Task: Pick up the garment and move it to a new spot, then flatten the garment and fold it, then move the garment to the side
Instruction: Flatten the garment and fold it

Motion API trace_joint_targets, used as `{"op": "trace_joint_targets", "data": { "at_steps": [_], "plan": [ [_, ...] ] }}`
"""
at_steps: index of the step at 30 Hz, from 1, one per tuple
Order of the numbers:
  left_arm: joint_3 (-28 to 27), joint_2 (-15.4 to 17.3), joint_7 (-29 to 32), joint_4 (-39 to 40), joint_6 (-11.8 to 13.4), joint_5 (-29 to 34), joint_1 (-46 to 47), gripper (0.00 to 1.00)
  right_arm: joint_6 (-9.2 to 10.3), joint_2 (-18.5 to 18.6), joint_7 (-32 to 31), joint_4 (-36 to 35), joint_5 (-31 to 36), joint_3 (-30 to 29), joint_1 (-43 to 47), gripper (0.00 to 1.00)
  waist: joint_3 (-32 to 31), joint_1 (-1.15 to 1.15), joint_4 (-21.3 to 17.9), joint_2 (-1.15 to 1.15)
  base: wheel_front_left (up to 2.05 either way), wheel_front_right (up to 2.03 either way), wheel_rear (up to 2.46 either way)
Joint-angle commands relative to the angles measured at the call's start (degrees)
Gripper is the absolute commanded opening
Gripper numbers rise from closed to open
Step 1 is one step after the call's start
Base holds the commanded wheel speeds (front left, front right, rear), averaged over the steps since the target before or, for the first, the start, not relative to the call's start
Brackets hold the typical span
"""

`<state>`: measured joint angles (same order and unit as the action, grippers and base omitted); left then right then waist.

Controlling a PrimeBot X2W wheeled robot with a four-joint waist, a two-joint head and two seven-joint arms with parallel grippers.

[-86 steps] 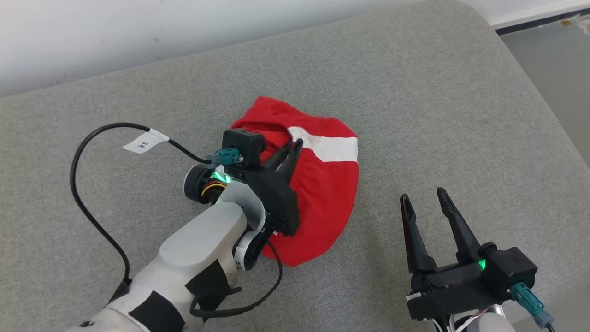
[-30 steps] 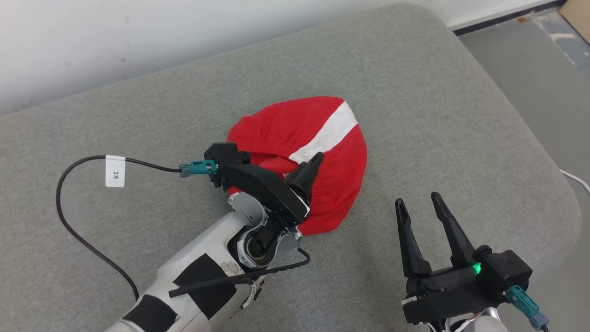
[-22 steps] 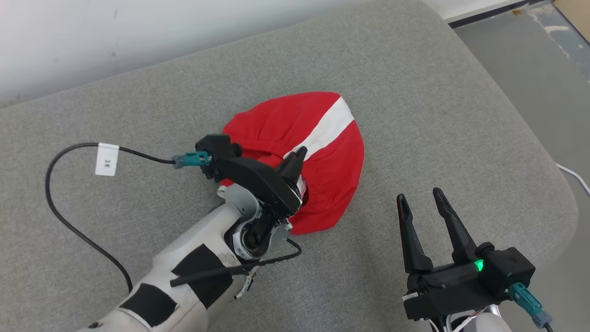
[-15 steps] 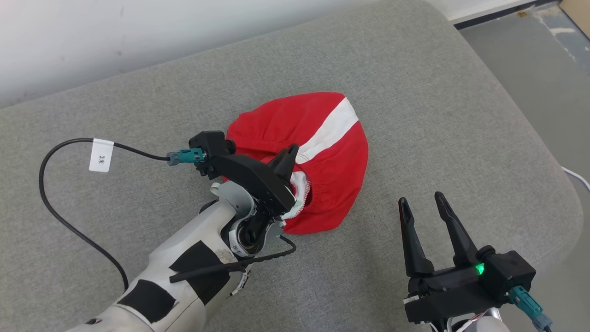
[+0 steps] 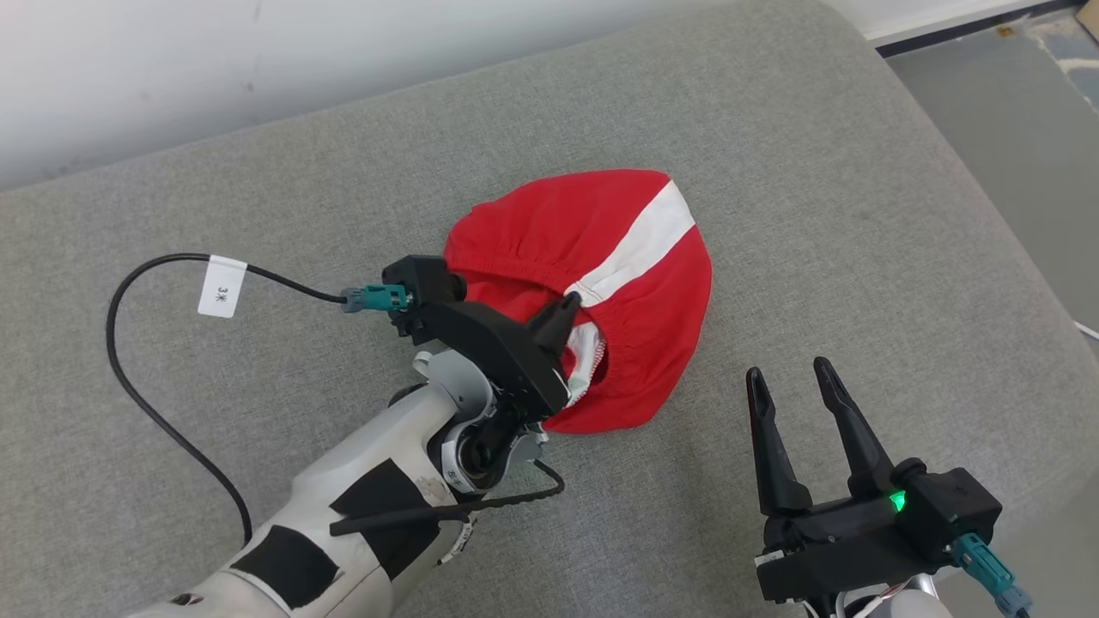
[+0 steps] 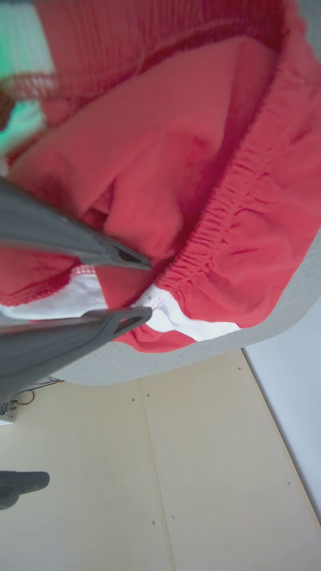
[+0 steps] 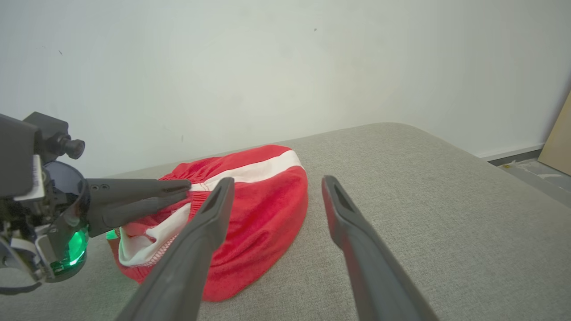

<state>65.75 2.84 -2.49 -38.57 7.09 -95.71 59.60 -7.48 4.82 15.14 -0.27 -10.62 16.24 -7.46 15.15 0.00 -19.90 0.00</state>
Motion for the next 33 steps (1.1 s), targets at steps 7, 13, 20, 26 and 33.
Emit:
{"op": "trace_joint_targets", "data": {
  "at_steps": [7,13,20,26,33],
  "plan": [
    [1.3,0.1,-1.0,2.5,-0.3,-1.8,-0.4,0.60,-0.02,0.3,0.1,0.3,-0.5,0.7,-0.4,1.00,0.7,0.00,-0.5,0.00,0.00,0.00,0.00],
    [2.7,0.1,-3.8,3.0,-1.0,-2.1,1.1,0.00,-0.02,0.4,0.1,0.4,-0.8,1.7,-0.9,1.00,1.3,0.00,-2.1,0.00,0.00,0.00,0.00],
    [1.4,0.1,-9.2,3.1,-4.2,-3.3,3.9,0.00,-0.02,0.0,0.1,0.8,-0.8,1.8,-1.2,1.00,1.4,0.00,-2.8,0.00,0.00,0.00,0.00],
    [-5.7,0.1,-12.1,7.1,-9.1,-8.7,9.7,0.00,-0.02,-0.3,0.1,2.0,-0.9,2.7,-1.0,1.00,-1.5,0.00,-2.7,0.00,0.00,0.00,0.00],
    [-9.7,0.1,-12.5,13.0,-11.4,-16.7,12.8,0.00,-0.02,0.5,0.1,2.5,-1.1,2.3,0.1,1.00,-5.2,0.00,-1.1,0.00,0.00,0.00,0.00]
  ]
}}
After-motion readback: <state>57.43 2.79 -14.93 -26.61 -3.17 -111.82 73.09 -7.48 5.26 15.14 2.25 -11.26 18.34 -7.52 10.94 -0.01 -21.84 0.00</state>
